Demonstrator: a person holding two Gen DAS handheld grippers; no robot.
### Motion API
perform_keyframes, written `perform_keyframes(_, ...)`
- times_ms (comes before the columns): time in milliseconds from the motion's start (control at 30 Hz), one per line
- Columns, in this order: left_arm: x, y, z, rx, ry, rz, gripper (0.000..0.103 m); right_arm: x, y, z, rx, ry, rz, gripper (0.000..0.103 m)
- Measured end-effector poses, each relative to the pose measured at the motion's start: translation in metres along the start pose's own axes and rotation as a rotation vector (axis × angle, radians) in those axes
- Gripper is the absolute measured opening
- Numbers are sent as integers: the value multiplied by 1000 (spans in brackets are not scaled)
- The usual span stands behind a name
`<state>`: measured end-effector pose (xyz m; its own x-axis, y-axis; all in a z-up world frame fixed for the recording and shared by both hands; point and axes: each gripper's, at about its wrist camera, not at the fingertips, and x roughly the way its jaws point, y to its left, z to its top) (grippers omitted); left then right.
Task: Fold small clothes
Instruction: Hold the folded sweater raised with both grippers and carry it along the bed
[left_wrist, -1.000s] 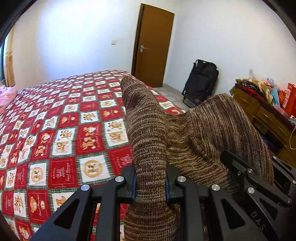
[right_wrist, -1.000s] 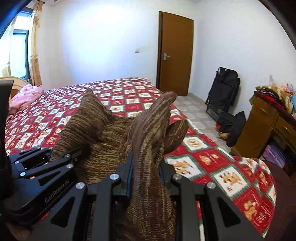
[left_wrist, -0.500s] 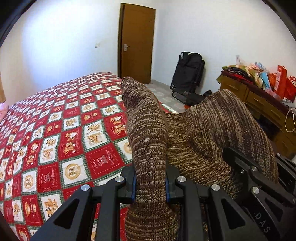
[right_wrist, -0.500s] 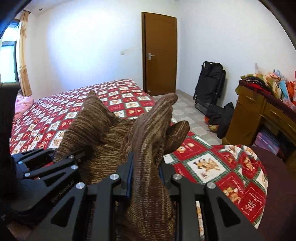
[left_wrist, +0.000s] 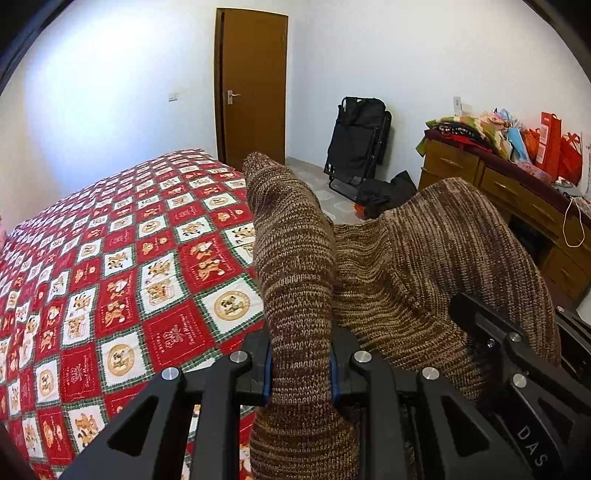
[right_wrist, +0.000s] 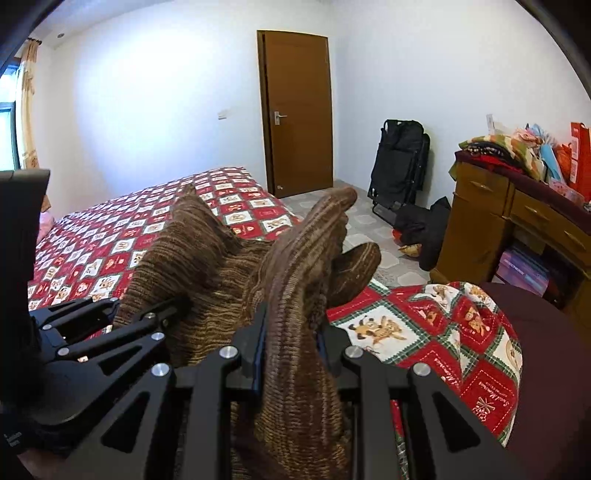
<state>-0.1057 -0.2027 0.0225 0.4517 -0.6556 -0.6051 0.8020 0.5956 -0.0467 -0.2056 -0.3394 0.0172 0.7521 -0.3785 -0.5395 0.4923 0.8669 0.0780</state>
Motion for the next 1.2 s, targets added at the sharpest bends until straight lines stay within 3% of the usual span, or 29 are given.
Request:
perform_keyframes(400,38,-24,4,63,46,-6,22,20,-36,-7,80,33,-24,25)
perform_keyframes(1200,96,-26,-5,27,155,13,23,64,-56,-23,132,137,-30,25)
